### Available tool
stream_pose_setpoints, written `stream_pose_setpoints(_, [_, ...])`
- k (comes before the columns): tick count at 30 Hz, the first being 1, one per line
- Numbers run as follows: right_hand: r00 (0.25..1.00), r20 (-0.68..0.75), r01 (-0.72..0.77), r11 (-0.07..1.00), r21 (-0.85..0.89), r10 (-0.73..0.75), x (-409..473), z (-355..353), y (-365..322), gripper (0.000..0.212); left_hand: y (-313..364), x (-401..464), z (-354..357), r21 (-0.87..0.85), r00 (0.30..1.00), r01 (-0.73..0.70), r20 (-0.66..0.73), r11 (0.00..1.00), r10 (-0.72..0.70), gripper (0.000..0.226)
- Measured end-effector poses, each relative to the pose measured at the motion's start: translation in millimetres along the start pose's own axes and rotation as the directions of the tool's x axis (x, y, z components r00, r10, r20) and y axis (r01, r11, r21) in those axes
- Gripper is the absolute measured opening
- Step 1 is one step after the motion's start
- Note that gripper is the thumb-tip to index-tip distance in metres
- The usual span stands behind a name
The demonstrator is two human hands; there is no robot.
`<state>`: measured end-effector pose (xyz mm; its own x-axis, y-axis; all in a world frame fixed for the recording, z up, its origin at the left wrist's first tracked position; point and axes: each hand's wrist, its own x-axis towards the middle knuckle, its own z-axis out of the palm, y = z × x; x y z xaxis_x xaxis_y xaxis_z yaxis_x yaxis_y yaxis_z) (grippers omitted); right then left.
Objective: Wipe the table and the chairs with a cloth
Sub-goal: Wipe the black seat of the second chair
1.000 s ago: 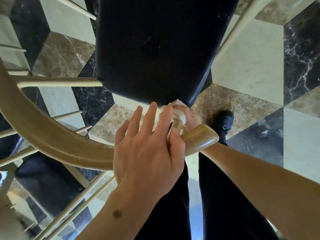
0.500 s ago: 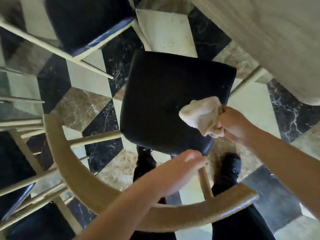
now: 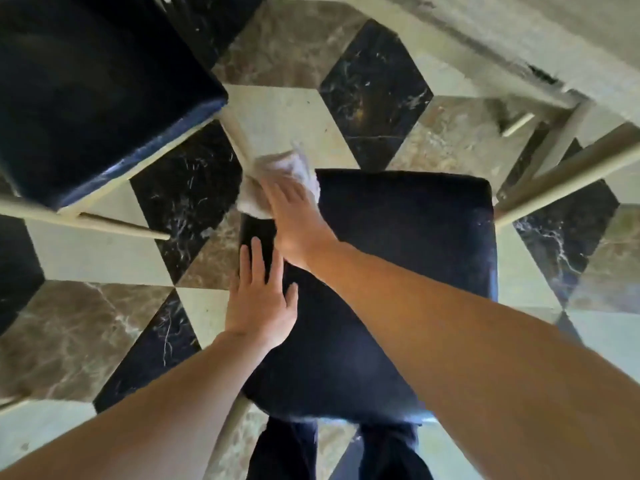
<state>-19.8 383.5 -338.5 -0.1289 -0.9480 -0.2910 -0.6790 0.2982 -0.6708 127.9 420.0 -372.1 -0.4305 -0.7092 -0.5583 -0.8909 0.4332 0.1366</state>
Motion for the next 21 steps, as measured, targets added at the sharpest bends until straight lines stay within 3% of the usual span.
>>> stream_pose_setpoints(1, [0.996, 0.073, 0.068, 0.989, -0.132, -0.059, 9.0, 15.2, 0.8, 0.083, 2.8, 1.7, 9.0, 0.009, 1.000, -0.004, -0.003, 1.000, 0.004, 0.077])
stream_pose_setpoints(3, [0.993, 0.076, 0.107, 0.942, -0.317, -0.087, 20.8, 28.9, 5.0, 0.078, 10.4, 1.2, 18.8, 0.069, 1.000, -0.001, 0.019, 0.998, 0.000, 0.078])
stream_pose_setpoints(9, [0.989, -0.004, 0.123, 0.823, -0.554, -0.151, 44.6, 42.3, 10.0, 0.068, 13.6, 8.1, 22.0, 0.170, 0.995, 0.032, 0.085, 0.985, -0.047, 0.075])
stream_pose_setpoints(15, [0.979, 0.000, 0.171, 0.812, -0.559, -0.206, 36.9, 32.5, 42.7, 0.065, 9.5, 8.7, 21.2, 0.112, 0.990, 0.041, 0.126, 0.993, -0.055, 0.078])
stream_pose_setpoints(21, [0.988, -0.152, -0.063, 0.848, -0.526, -0.020, -9.4, -26.3, 122.1, 0.065, 15.7, 10.4, 12.9, 0.091, 0.975, 0.078, 0.201, 0.993, -0.095, 0.082])
